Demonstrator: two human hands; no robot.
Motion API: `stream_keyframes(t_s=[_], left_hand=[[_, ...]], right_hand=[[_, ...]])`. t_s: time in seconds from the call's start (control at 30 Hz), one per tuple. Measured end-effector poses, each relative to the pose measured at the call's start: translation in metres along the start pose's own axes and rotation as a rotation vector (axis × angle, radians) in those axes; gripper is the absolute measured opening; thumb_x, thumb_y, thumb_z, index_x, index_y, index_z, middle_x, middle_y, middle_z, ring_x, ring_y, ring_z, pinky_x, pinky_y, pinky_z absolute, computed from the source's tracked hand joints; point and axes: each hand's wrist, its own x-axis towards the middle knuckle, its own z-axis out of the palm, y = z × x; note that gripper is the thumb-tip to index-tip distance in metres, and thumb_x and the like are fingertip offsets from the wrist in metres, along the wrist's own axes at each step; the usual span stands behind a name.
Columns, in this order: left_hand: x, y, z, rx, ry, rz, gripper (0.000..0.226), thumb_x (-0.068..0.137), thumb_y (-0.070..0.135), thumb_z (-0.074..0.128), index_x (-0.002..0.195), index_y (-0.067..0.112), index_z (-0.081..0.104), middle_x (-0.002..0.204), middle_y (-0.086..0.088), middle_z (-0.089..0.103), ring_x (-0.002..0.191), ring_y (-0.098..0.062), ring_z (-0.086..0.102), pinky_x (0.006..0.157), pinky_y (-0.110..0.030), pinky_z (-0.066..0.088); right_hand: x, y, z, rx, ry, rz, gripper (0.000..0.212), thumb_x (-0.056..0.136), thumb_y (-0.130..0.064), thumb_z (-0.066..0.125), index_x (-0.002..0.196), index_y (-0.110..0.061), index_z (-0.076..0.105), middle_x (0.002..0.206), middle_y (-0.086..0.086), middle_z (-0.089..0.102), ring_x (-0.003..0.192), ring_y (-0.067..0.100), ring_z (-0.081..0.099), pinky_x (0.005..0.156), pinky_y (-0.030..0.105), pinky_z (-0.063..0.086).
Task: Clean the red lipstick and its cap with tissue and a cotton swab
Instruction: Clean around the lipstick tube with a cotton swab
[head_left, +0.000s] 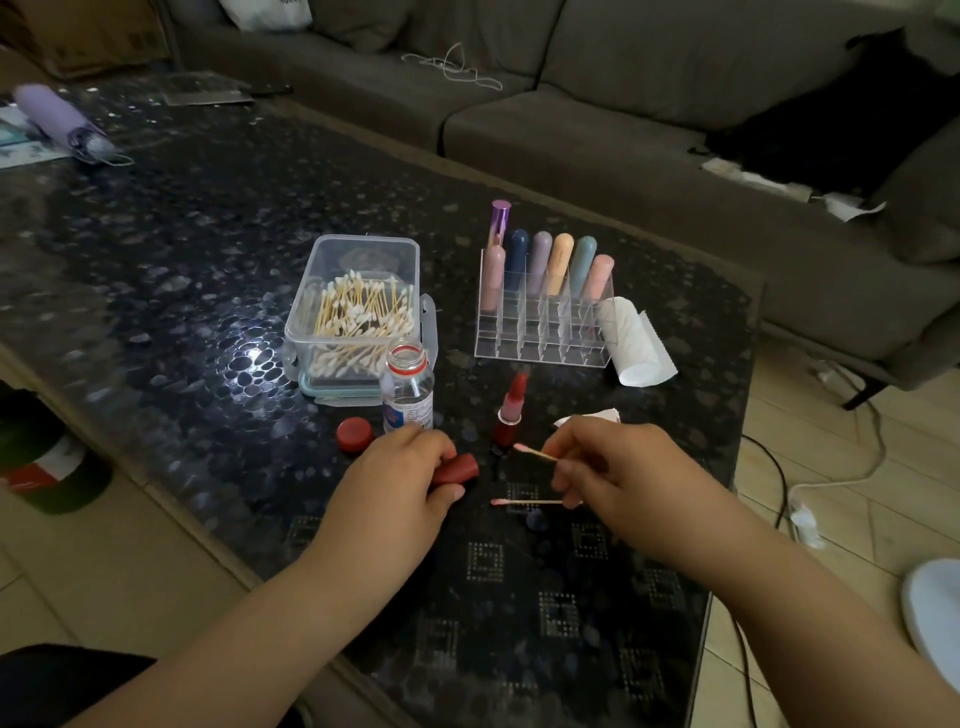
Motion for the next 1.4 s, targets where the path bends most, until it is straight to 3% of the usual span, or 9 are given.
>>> stream_keyframes(t_s=[0.23,0.4,0.53,0.67,0.8,0.93,1.07,1.13,1.4], left_hand=[[-0.008,-0.001,-0.018,-0.024,0.197,-0.078,0.026,0.071,0.038,0.07,0.08,0.021,0.052,0.076,0.009,0.049,0.068,-0.008,0.048,0.057,-0.019,0.034],[0.008,-0.018,-0.031,-0.055,0.328,-0.276,0.052,0.063,0.03,0.079,0.099,0.01,0.047,0.097,0.0,0.045,0.101,-0.024,0.044,0.083,-0.032,0.035],[0.014,-0.016,-0.035,-0.111,0.354,-0.296,0.05,0.068,0.023,0.074,0.107,0.008,0.046,0.104,0.0,0.042,0.111,-0.026,0.04,0.091,-0.032,0.031],[0.019,-0.024,-0.034,-0.197,0.241,-0.347,0.06,0.064,0.031,0.077,0.112,0.017,0.045,0.105,0.006,0.041,0.107,-0.025,0.05,0.096,-0.039,0.042],[0.025,-0.022,-0.033,-0.245,0.119,-0.368,0.068,0.059,0.039,0.08,0.117,0.021,0.047,0.104,0.008,0.038,0.109,-0.024,0.05,0.094,-0.043,0.045],[0.035,-0.027,-0.028,-0.279,0.107,-0.304,0.055,0.058,0.043,0.077,0.106,0.024,0.059,0.106,0.003,0.062,0.107,-0.021,0.054,0.09,-0.04,0.047],[0.039,-0.025,-0.026,-0.343,0.093,-0.287,0.036,0.065,0.028,0.078,0.097,0.02,0.063,0.096,0.003,0.068,0.091,-0.014,0.06,0.068,-0.016,0.042],[0.038,-0.019,-0.028,-0.341,0.133,-0.237,0.036,0.066,0.025,0.078,0.098,0.021,0.063,0.096,0.006,0.067,0.09,-0.011,0.059,0.068,-0.015,0.039],[0.032,-0.005,-0.042,-0.061,0.28,0.048,0.044,0.06,0.023,0.081,0.1,0.018,0.063,0.096,0.001,0.064,0.095,-0.023,0.055,0.086,-0.049,0.043]], right_hand=[[0.0,-0.019,-0.007,0.15,0.182,-0.007,0.009,0.083,-0.025,0.065,0.075,-0.025,0.062,0.059,-0.005,0.067,0.051,0.006,0.062,0.054,0.015,0.049],[0.006,-0.035,-0.009,0.317,0.206,0.012,0.01,0.087,-0.023,0.057,0.078,-0.025,0.061,0.058,-0.004,0.059,0.053,0.011,0.05,0.056,0.023,0.045],[0.011,-0.044,-0.009,0.5,0.094,0.055,0.012,0.096,-0.017,0.043,0.095,-0.012,0.053,0.075,-0.007,0.074,0.068,0.013,0.065,0.07,0.031,0.05],[0.017,-0.05,-0.008,0.621,0.127,0.025,0.015,0.092,-0.016,0.05,0.093,-0.003,0.056,0.088,-0.003,0.076,0.086,0.025,0.068,0.083,0.033,0.051],[0.024,-0.057,-0.005,0.726,0.232,0.028,0.013,0.085,-0.007,0.06,0.073,-0.009,0.063,0.069,0.019,0.066,0.046,0.016,0.055,0.047,0.018,0.046],[0.03,-0.059,-0.005,0.895,0.217,0.056,0.017,0.083,0.008,0.054,0.072,-0.004,0.059,0.053,0.005,0.066,0.045,0.009,0.055,0.043,0.015,0.046],[0.03,-0.056,-0.008,0.969,0.213,0.053,0.017,0.083,0.009,0.056,0.073,-0.004,0.058,0.058,0.008,0.071,0.05,0.014,0.064,0.05,0.018,0.054],[0.029,-0.054,-0.011,0.901,0.245,0.018,0.011,0.082,0.004,0.061,0.075,-0.005,0.062,0.063,0.009,0.073,0.054,0.015,0.066,0.054,0.018,0.055],[0.027,-0.053,-0.016,0.283,0.354,-0.179,0.008,0.078,-0.01,0.07,0.079,-0.018,0.071,0.072,0.005,0.069,0.064,0.013,0.064,0.063,0.018,0.052]])
